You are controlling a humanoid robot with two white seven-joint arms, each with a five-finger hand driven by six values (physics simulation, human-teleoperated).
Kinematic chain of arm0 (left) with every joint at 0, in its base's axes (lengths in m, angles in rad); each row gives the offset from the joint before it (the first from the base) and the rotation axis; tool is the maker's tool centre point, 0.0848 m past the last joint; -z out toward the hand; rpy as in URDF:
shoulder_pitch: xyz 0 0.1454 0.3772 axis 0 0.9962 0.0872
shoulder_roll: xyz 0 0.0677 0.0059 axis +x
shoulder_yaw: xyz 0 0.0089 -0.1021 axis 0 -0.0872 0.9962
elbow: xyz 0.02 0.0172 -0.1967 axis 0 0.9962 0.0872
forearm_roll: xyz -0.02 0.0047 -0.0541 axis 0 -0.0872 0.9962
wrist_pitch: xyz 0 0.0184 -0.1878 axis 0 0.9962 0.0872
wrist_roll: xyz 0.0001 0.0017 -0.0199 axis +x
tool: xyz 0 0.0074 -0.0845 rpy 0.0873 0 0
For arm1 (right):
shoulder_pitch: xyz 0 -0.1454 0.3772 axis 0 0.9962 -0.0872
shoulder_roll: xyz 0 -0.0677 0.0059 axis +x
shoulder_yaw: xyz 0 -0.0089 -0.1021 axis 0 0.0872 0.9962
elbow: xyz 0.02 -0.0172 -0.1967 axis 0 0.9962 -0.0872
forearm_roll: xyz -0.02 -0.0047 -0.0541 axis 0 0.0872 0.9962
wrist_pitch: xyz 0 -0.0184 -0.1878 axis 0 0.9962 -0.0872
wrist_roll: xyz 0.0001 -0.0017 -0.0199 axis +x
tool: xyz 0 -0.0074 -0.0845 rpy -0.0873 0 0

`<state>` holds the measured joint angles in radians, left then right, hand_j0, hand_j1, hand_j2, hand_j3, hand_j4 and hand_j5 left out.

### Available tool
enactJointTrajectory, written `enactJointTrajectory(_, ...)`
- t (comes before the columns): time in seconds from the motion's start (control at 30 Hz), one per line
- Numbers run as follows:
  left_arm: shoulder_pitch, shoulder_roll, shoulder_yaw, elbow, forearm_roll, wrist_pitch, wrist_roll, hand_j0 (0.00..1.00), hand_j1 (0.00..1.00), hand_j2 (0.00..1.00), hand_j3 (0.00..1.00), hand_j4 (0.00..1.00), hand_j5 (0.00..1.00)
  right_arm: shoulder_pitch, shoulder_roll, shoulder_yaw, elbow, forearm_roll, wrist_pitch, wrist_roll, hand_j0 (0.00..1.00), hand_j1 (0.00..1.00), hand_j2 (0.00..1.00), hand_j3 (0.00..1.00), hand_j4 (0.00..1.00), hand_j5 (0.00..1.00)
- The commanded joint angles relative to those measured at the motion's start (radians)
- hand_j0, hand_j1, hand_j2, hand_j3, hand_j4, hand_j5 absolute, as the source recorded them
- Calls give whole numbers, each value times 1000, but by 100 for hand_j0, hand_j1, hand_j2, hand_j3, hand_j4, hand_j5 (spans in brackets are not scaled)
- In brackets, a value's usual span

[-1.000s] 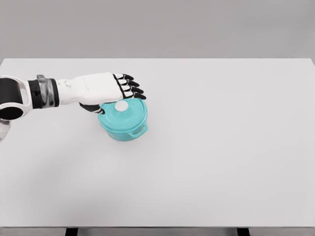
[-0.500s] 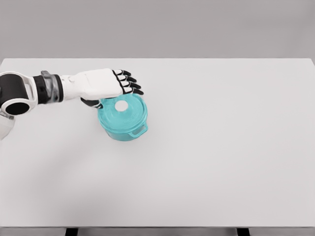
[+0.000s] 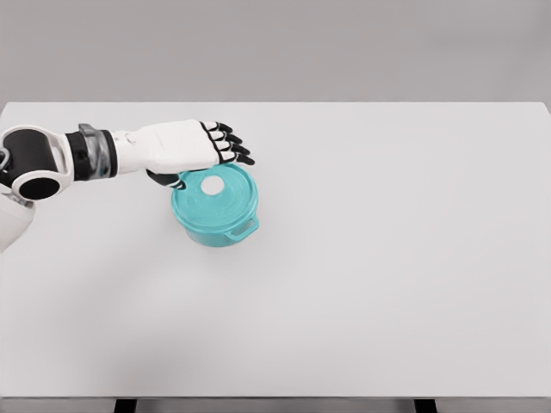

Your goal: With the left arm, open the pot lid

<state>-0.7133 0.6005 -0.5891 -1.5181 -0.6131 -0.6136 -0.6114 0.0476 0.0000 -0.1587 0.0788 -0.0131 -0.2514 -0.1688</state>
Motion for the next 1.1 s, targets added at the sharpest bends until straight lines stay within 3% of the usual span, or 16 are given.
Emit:
enactJointTrajectory(0.0, 0, 2, 3, -2, 12, 3, 1, 99, 99, 99, 99, 99, 99, 0, 0, 1, -1, -1, 0, 0, 100, 100, 100, 100, 100, 100)
enactJointTrajectory(0.3, 9, 44, -5, -86, 73, 3, 1, 100, 100, 100, 100, 100, 100, 0, 0, 1, -1, -1, 0, 0, 100, 100, 100, 100, 100, 100)
enactJointTrajectory(0.7, 17, 53, -12, -83, 61, 3, 1, 98, 98, 98, 98, 98, 98, 0, 0, -1, 1, -1, 0, 0, 100, 100, 100, 100, 100, 100)
enactJointTrajectory(1.07, 15, 51, -23, -67, 52, 3, 1, 84, 84, 84, 84, 84, 84, 0, 0, -1, -1, -1, 0, 0, 100, 100, 100, 100, 100, 100)
